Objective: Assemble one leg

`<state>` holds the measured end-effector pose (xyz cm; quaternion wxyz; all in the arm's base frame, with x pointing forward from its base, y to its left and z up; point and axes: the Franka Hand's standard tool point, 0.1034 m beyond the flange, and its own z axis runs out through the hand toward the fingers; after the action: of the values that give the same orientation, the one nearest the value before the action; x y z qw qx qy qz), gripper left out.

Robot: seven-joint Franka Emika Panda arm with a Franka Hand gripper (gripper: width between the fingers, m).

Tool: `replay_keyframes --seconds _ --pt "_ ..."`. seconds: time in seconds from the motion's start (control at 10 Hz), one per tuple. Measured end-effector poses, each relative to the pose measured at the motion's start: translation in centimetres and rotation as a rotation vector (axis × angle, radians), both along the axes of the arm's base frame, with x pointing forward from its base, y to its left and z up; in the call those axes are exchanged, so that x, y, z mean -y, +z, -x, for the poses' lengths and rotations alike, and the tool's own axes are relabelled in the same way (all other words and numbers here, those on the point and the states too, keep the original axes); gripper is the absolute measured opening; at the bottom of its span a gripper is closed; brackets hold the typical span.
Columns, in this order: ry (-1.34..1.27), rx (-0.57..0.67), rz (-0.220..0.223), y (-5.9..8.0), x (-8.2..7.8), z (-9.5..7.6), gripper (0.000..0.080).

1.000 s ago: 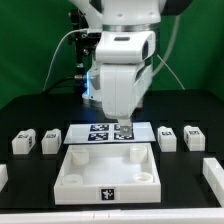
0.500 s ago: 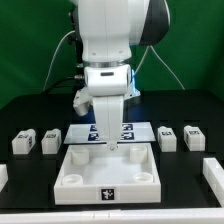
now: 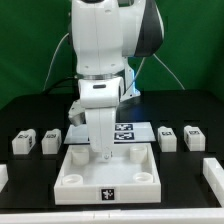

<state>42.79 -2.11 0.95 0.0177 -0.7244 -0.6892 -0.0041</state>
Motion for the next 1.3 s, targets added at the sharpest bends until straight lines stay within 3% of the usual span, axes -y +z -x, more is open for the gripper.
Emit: replay_keyframes --seconds 0.1,0.2,0.3,0.4,0.6,1.3 --pt "0.0 0.0 0.0 -0.01 0.0 0.01 0.0424" --pt "0.0 0.0 0.0 -0.02 0.0 0.01 0.0424" --pt "0.0 0.0 0.0 -0.02 0.01 0.01 0.0238" --pt "-0.001 0.0 0.0 -0.02 0.01 0.01 0.0104" --pt "-0.001 0.001 0.0 0.0 0.02 -0.02 0.0057" --pt "-0.001 0.001 0.0 0.0 0.03 -0.02 0.0058"
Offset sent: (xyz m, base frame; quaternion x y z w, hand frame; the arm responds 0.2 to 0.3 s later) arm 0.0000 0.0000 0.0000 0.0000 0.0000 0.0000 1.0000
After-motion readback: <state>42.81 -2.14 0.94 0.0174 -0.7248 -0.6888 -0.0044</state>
